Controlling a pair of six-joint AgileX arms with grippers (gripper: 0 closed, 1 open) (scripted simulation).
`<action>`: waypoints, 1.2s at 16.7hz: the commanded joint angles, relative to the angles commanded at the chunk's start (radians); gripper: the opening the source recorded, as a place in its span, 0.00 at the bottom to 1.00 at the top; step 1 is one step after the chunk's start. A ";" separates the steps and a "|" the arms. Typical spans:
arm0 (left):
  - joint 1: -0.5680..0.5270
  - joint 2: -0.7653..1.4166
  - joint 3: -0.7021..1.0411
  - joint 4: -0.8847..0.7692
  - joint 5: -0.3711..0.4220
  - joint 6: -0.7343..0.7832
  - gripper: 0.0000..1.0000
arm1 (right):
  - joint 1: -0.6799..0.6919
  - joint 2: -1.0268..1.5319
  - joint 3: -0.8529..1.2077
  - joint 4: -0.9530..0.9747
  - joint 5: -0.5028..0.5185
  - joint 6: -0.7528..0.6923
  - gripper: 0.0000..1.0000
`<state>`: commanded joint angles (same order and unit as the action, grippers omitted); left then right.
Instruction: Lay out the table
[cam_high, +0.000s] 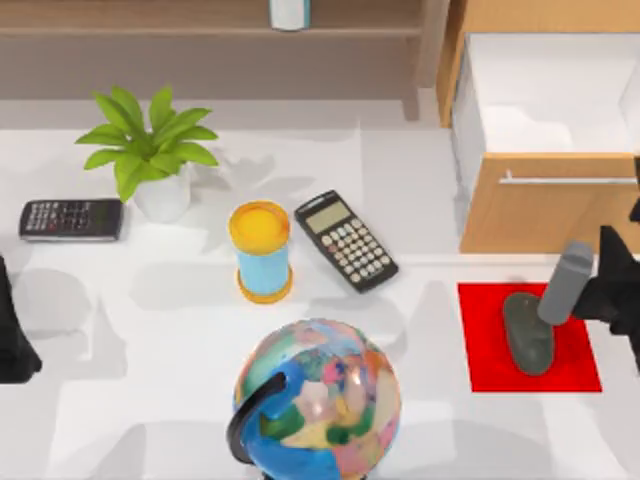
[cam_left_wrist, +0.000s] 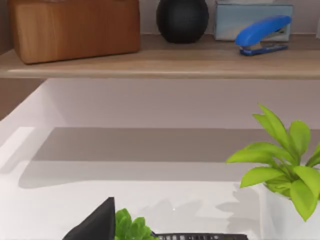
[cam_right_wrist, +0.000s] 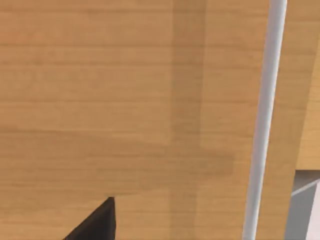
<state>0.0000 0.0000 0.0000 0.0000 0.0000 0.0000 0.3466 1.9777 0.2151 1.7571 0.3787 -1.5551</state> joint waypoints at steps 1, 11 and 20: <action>0.000 0.000 0.000 0.000 0.000 0.000 1.00 | 0.000 0.000 0.000 0.000 0.000 0.000 1.00; 0.000 0.000 0.000 0.000 0.000 0.000 1.00 | -0.032 0.014 0.079 -0.064 -0.032 0.000 1.00; 0.000 0.000 0.000 0.000 0.000 0.000 1.00 | -0.038 0.016 0.094 -0.077 -0.038 0.000 0.70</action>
<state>0.0000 0.0000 0.0000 0.0000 0.0000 0.0000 0.3082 1.9940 0.3092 1.6800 0.3406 -1.5554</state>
